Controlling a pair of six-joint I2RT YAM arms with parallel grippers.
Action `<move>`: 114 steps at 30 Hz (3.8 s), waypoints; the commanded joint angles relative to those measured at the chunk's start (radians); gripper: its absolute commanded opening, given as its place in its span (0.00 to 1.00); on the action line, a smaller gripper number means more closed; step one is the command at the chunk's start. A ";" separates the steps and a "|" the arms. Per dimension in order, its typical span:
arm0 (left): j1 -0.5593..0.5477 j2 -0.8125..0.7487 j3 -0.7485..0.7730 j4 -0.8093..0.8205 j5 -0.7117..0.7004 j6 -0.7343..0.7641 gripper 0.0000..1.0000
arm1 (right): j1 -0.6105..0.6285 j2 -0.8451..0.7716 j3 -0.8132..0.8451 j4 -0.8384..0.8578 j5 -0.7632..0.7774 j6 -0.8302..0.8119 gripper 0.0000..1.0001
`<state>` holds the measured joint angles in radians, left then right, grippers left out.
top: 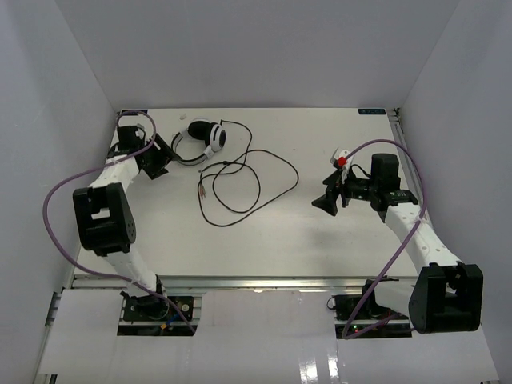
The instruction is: Wrap the headphones
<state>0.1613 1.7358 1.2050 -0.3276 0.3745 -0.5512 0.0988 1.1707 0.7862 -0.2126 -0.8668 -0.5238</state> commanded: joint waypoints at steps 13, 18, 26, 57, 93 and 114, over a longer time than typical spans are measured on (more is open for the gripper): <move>-0.144 0.655 0.827 -0.514 -0.412 -0.160 0.64 | -0.071 -0.007 -0.054 0.071 0.011 0.013 0.90; -0.144 0.674 0.839 -0.562 -0.554 -0.102 0.47 | -0.087 -0.014 -0.051 0.071 -0.012 0.020 0.90; -0.154 0.550 0.691 -0.436 -0.547 0.026 0.00 | -0.087 -0.020 -0.060 0.037 -0.071 -0.015 0.90; -0.276 -0.809 -0.108 -0.270 -0.056 0.040 0.00 | 0.271 0.235 0.245 0.744 -0.412 0.444 0.99; -0.284 -0.743 -0.049 0.125 0.086 -0.631 0.00 | 0.590 0.579 0.183 1.904 -0.304 1.490 0.90; -0.330 -0.596 0.193 0.133 -0.369 -0.697 0.00 | 0.832 0.520 0.163 1.912 -0.208 1.499 0.48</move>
<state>-0.1616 1.1638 1.3348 -0.2682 0.1426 -1.1790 0.9303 1.7487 0.9379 1.2922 -1.1351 0.9692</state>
